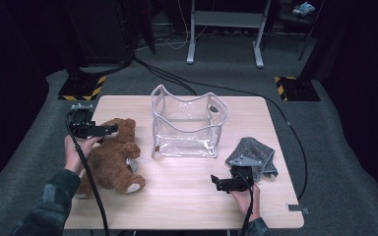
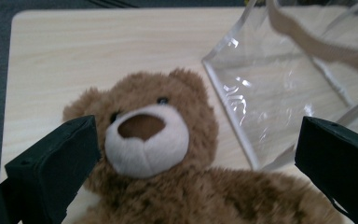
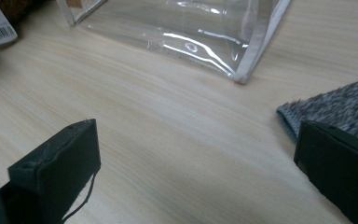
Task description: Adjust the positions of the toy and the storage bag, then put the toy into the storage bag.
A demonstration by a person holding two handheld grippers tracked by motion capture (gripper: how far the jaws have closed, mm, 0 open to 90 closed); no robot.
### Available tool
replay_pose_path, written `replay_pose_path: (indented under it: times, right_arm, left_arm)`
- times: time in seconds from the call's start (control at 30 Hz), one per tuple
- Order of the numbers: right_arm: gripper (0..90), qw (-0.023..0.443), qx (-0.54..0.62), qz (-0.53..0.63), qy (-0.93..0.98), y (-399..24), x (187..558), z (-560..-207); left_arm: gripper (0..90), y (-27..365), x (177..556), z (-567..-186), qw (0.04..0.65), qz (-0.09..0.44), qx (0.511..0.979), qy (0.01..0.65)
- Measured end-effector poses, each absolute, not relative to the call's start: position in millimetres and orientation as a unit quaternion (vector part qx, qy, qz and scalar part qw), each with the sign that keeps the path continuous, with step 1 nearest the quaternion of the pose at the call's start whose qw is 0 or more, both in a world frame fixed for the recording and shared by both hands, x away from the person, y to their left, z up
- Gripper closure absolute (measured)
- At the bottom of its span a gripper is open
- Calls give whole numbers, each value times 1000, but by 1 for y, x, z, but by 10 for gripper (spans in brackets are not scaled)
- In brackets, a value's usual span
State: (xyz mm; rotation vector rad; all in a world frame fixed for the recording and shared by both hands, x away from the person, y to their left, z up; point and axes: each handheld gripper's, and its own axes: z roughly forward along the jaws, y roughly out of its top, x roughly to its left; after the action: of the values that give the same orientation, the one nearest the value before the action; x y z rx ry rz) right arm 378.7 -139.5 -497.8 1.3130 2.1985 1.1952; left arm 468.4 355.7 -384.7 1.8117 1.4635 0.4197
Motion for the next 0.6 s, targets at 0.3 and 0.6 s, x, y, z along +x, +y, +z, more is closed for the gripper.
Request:
replay_pose_path:
  times: [0.3, 0.6]
  right_arm:
    - [0, 158, 447, 394, 787, -129, 374, -520]
    - [0, 153, 446, 380, 795, -125, 372, -526]
  left_arm:
    - [0, 365, 465, -406, 358, 162, 708, 587]
    - [0, 364, 472, -420, 343, 138, 700, 611]
